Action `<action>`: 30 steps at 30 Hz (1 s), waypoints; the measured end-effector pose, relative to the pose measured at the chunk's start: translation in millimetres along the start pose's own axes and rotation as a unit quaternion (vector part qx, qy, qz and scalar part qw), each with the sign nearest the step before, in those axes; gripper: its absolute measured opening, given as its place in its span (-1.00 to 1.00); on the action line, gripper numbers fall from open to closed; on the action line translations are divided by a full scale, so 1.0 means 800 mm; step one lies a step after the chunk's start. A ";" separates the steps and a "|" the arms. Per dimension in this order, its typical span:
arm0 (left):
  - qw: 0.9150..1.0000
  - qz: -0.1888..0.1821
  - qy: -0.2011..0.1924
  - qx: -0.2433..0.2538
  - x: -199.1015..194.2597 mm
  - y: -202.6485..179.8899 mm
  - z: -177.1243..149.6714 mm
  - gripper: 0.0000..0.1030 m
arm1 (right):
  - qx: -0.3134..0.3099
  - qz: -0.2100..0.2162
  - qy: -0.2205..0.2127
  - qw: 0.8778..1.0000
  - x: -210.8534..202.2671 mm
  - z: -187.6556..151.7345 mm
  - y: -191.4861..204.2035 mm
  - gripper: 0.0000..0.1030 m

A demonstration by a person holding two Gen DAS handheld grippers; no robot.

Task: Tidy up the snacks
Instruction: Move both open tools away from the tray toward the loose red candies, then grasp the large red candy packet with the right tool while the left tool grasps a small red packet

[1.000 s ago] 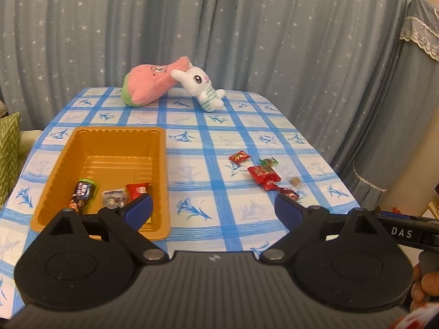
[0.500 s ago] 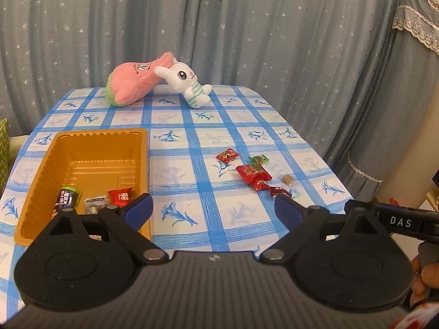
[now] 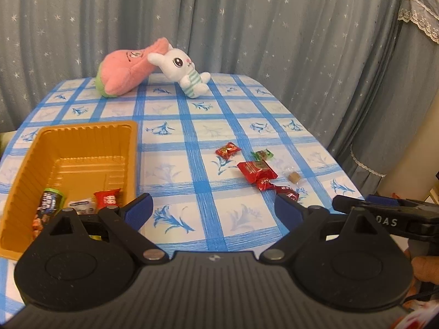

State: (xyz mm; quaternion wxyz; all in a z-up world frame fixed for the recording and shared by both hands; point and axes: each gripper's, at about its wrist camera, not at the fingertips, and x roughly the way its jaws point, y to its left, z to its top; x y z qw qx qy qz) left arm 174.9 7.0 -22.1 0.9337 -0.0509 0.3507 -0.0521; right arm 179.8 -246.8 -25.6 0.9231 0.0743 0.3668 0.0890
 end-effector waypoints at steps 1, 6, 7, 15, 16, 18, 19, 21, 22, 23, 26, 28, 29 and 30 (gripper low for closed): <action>1.000 -0.002 0.003 0.001 0.006 -0.002 0.000 0.83 | -0.006 0.002 0.002 1.000 0.008 0.001 -0.001 0.49; 1.000 -0.014 0.011 0.009 0.037 -0.010 0.002 0.83 | -0.037 0.012 0.014 0.999 0.048 0.007 -0.009 0.48; 1.000 -0.018 0.013 0.010 0.043 -0.011 0.003 0.83 | -0.045 0.015 0.019 0.999 0.057 0.007 -0.010 0.48; 0.999 -0.025 0.029 0.012 0.091 -0.017 0.001 0.83 | -0.127 0.057 0.073 0.987 0.127 0.008 -0.012 0.14; 0.999 -0.026 0.031 0.012 0.096 -0.017 0.001 0.83 | -0.140 0.064 0.075 0.985 0.134 0.008 -0.012 0.10; 0.999 -0.026 0.034 0.012 0.104 -0.017 0.000 0.83 | -0.160 0.072 0.077 0.981 0.144 0.008 -0.010 0.02; 0.999 -0.025 0.035 0.012 0.108 -0.017 0.000 0.83 | -0.170 0.076 0.077 0.979 0.148 0.008 -0.010 -0.02; 0.999 -0.026 0.037 0.010 0.114 -0.016 -0.001 0.83 | -0.186 0.081 0.078 0.976 0.158 0.009 -0.009 -0.05; 0.999 -0.026 0.038 0.009 0.117 -0.015 -0.001 0.83 | -0.193 0.082 0.080 0.974 0.163 0.009 -0.010 -0.08; 0.999 -0.026 0.039 0.009 0.119 -0.015 -0.002 0.83 | -0.199 0.083 0.082 0.973 0.168 0.009 -0.009 -0.09; 0.999 -0.028 0.042 0.009 0.125 -0.015 -0.003 0.83 | -0.210 0.086 0.089 0.970 0.183 0.008 -0.009 -0.15; 0.999 -0.029 0.043 0.008 0.128 -0.015 -0.005 0.83 | -0.213 0.088 0.092 0.969 0.191 0.009 -0.009 -0.21; 0.999 -0.030 0.044 0.007 0.130 -0.015 -0.006 0.83 | -0.209 0.091 0.090 0.969 0.193 0.010 -0.010 -0.23; 0.998 -0.031 0.045 0.007 0.131 -0.015 -0.006 0.83 | -0.205 0.092 0.090 0.970 0.194 0.011 -0.011 -0.29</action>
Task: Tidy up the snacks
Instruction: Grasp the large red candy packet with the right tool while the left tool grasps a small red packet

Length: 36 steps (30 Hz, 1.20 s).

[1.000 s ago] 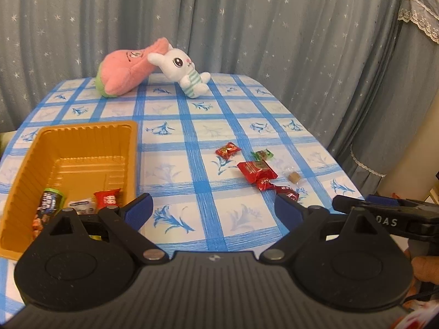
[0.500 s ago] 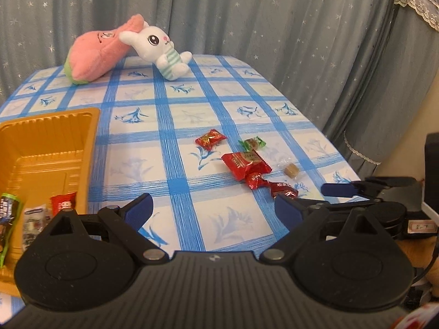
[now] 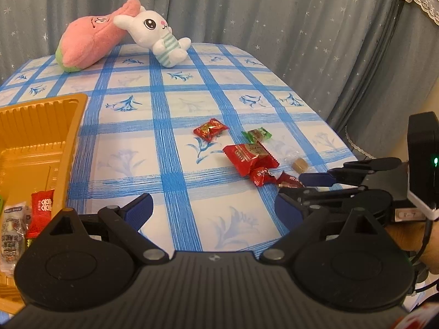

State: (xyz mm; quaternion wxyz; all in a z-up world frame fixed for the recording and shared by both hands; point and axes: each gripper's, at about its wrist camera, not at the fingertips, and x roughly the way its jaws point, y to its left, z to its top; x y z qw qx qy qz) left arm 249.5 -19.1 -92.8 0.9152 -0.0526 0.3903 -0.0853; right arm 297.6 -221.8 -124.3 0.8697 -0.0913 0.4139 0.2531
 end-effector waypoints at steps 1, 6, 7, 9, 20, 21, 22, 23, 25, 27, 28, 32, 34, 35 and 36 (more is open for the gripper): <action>1.000 0.000 0.001 0.000 0.002 0.000 -0.001 0.83 | 0.004 0.001 -0.001 1.000 0.000 0.001 -0.001 -0.47; 1.000 -0.001 0.005 0.000 0.008 -0.001 -0.003 0.83 | 0.037 0.015 0.004 0.999 -0.005 0.003 -0.002 -0.52; 1.000 0.000 0.005 0.001 0.009 -0.001 -0.004 0.83 | 0.038 0.014 0.001 0.999 -0.006 0.004 -0.001 -0.52; 1.000 0.001 0.005 -0.002 0.010 0.000 -0.004 0.83 | 0.033 -0.001 -0.005 0.999 -0.007 0.008 0.002 -0.52; 1.000 0.009 0.002 -0.001 0.018 0.005 -0.001 0.83 | 0.003 0.022 -0.007 1.000 0.008 0.012 0.018 -0.52; 1.000 0.008 0.002 0.000 0.021 0.004 -0.001 0.82 | 0.013 0.019 -0.010 1.000 0.005 0.012 0.016 -0.52; 1.000 0.007 0.001 0.002 0.024 0.003 0.000 0.81 | 0.023 0.012 -0.014 1.000 0.002 0.012 0.011 -0.52; 1.000 0.003 0.000 0.005 0.028 0.002 0.000 0.81 | 0.034 0.005 -0.019 0.999 -0.003 0.012 0.006 -0.52; 1.000 -0.003 -0.003 0.010 0.038 -0.003 0.001 0.70 | 0.059 -0.006 -0.030 0.998 -0.013 0.012 -0.005 -0.52; 1.000 -0.008 -0.002 0.015 0.050 -0.009 0.002 0.56 | 0.073 -0.016 -0.034 0.997 -0.021 0.011 -0.011 -0.52; 1.000 -0.011 -0.002 0.015 0.056 -0.012 0.002 0.46 | 0.078 -0.020 -0.036 0.996 -0.023 0.010 -0.013 -0.52; 1.000 -0.026 -0.006 0.009 0.076 -0.026 0.003 0.25 | 0.094 -0.028 -0.037 0.994 -0.028 0.009 -0.019 -0.52; 0.999 -0.032 -0.013 0.008 0.086 -0.033 0.003 0.17 | 0.098 -0.028 -0.039 0.994 -0.029 0.009 -0.021 -0.52; 0.999 -0.034 -0.014 0.007 0.090 -0.037 0.003 0.06 | 0.101 -0.029 -0.040 0.994 -0.029 0.009 -0.022 -0.52; 0.999 -0.033 -0.015 0.007 0.095 -0.039 0.003 -0.01 | 0.105 -0.031 -0.042 0.993 -0.030 0.008 -0.024 -0.52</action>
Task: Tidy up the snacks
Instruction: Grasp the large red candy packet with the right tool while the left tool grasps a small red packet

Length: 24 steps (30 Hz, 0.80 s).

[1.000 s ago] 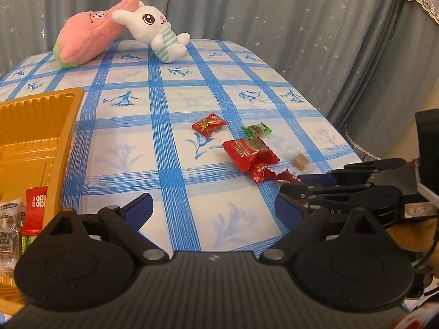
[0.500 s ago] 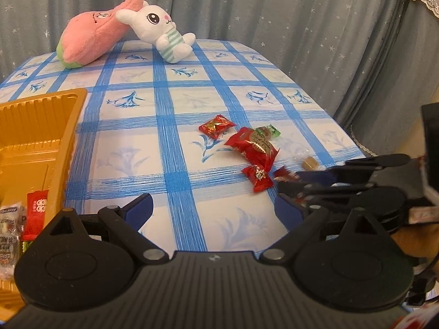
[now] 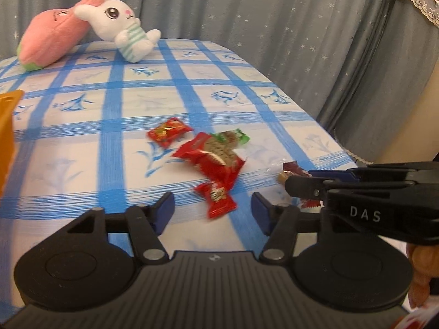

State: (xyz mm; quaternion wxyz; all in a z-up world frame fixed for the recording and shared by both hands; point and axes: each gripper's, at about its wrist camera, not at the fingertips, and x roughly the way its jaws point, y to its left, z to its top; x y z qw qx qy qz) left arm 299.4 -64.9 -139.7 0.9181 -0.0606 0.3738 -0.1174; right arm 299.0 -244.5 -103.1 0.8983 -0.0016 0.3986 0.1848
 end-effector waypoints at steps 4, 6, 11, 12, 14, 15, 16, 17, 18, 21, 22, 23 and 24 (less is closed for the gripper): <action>1.000 0.014 -0.007 0.006 0.015 -0.007 0.000 -0.22 | 0.008 -0.010 -0.003 1.000 0.001 0.000 -0.004 -0.53; 1.000 0.018 -0.009 0.014 0.019 -0.009 0.001 -0.23 | 0.009 -0.017 -0.003 1.000 0.001 0.000 -0.006 -0.53; 0.999 0.029 -0.004 0.030 0.021 -0.010 0.003 -0.49 | 0.020 -0.028 -0.008 0.999 0.001 0.001 -0.012 -0.53; 0.999 0.030 -0.003 0.032 0.019 -0.009 0.002 -0.51 | 0.021 -0.029 -0.007 0.999 0.001 0.001 -0.012 -0.53; 0.999 0.033 0.001 0.040 0.015 -0.008 -0.001 -0.58 | 0.022 -0.030 -0.006 0.999 0.001 0.001 -0.013 -0.53; 0.998 0.035 0.002 0.044 0.013 -0.008 -0.003 -0.58 | 0.022 -0.031 -0.007 0.999 0.001 0.001 -0.013 -0.53; 0.998 0.036 0.004 0.047 0.010 -0.009 -0.005 -0.58 | 0.022 -0.030 -0.007 0.999 0.001 0.001 -0.013 -0.53; 0.998 0.037 0.004 0.052 0.008 -0.009 -0.008 -0.58 | 0.021 -0.030 -0.007 0.999 0.001 0.001 -0.012 -0.53; 0.998 0.038 0.004 0.056 0.006 -0.010 -0.010 -0.58 | 0.019 -0.030 -0.007 0.999 0.001 0.001 -0.011 -0.53; 0.997 0.037 0.003 0.065 0.002 -0.011 -0.016 -0.58 | 0.019 -0.029 -0.007 0.999 0.001 0.001 -0.008 -0.53; 0.997 0.038 0.004 0.067 0.001 -0.011 -0.017 -0.60 | 0.019 -0.028 -0.007 0.999 0.000 0.001 -0.007 -0.53; 0.997 0.039 0.005 0.067 -0.001 -0.011 -0.018 -0.62 | 0.018 -0.028 -0.008 0.999 0.000 0.001 -0.006 -0.53; 0.997 0.039 0.007 0.069 -0.003 -0.012 -0.019 -0.63 | 0.018 -0.027 -0.009 0.999 -0.001 0.001 -0.005 -0.53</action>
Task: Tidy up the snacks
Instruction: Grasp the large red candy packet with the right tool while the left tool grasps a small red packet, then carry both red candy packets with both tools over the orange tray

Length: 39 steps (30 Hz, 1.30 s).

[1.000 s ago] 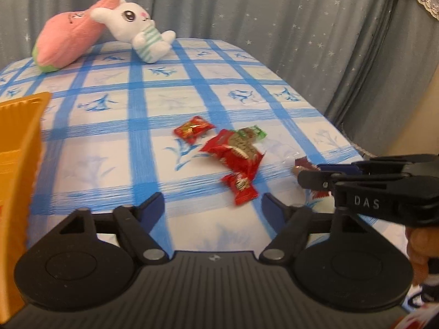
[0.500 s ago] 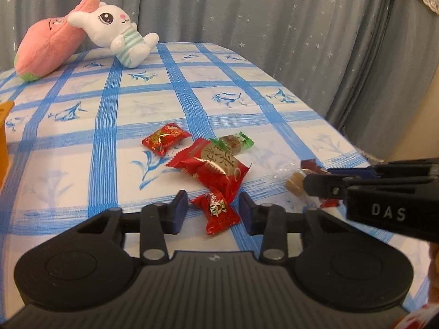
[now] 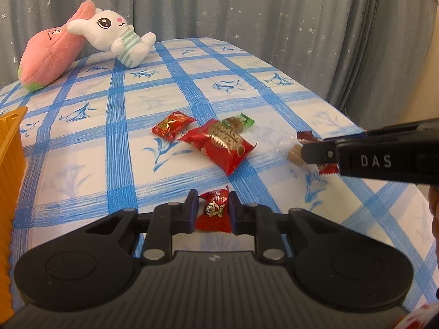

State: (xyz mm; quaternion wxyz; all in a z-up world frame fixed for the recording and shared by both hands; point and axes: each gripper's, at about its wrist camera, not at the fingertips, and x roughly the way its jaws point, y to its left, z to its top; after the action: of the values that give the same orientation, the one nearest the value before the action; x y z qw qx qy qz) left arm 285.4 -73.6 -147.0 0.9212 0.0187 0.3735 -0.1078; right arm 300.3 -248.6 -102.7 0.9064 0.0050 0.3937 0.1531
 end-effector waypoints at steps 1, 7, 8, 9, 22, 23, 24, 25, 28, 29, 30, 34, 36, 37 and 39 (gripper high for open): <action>1.000 0.000 0.002 0.000 -0.003 0.001 -0.002 -0.63 | -0.001 0.001 0.000 1.000 -0.001 0.000 0.001 -0.53; 1.000 0.000 0.018 -0.017 -0.028 0.008 -0.017 -0.65 | -0.002 0.003 -0.002 1.000 -0.010 -0.007 0.011 -0.53; 1.000 0.001 0.019 -0.017 -0.033 0.009 -0.020 -0.65 | -0.002 0.004 -0.002 1.000 -0.012 -0.009 0.014 -0.53; 1.000 0.002 0.021 -0.018 -0.039 0.010 -0.023 -0.65 | -0.001 0.004 -0.001 1.000 -0.015 -0.012 0.018 -0.53; 0.998 0.013 0.021 -0.064 -0.142 0.031 -0.053 -0.65 | 0.033 -0.013 0.014 0.999 -0.090 -0.074 0.078 -0.53; 0.998 0.014 0.021 -0.064 -0.151 0.033 -0.056 -0.65 | 0.036 -0.014 0.015 0.999 -0.098 -0.079 0.081 -0.53; 0.998 0.015 0.022 -0.065 -0.159 0.034 -0.059 -0.65 | 0.038 -0.015 0.017 0.999 -0.105 -0.083 0.086 -0.53; 0.997 0.017 0.022 -0.067 -0.168 0.036 -0.062 -0.65 | 0.037 -0.016 0.018 0.999 -0.113 -0.088 0.091 -0.53; 0.997 0.025 0.020 -0.072 -0.193 0.042 -0.071 -0.65 | 0.028 -0.012 0.019 0.999 -0.134 -0.099 0.109 -0.53; 0.997 0.027 0.020 -0.073 -0.202 0.044 -0.074 -0.65 | 0.023 -0.010 0.019 1.000 -0.140 -0.102 0.115 -0.53; 0.997 0.029 0.019 -0.075 -0.210 0.046 -0.076 -0.65 | 0.018 -0.007 0.018 1.000 -0.146 -0.103 0.122 -0.53; 0.996 0.038 0.013 -0.084 -0.239 0.056 -0.081 -0.65 | 0.003 0.005 0.011 1.000 -0.166 -0.106 0.149 -0.53; 0.995 0.043 0.007 -0.088 -0.253 0.062 -0.082 -0.65 | -0.005 0.013 0.008 1.000 -0.175 -0.104 0.161 -0.53; 0.995 0.045 0.005 -0.089 -0.259 0.064 -0.082 -0.65 | -0.008 0.016 0.006 1.000 -0.178 -0.104 0.167 -0.53; 0.994 0.049 0.000 -0.094 -0.271 0.070 -0.082 -0.65 | -0.017 0.024 0.002 1.000 -0.184 -0.102 0.179 -0.53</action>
State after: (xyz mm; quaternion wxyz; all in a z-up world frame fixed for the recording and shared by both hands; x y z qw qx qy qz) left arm 101.0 28.6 -46.4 0.9231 -0.0494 0.3804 -0.0268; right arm 108.4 -162.4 -35.6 0.9019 -0.0011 0.3923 0.1810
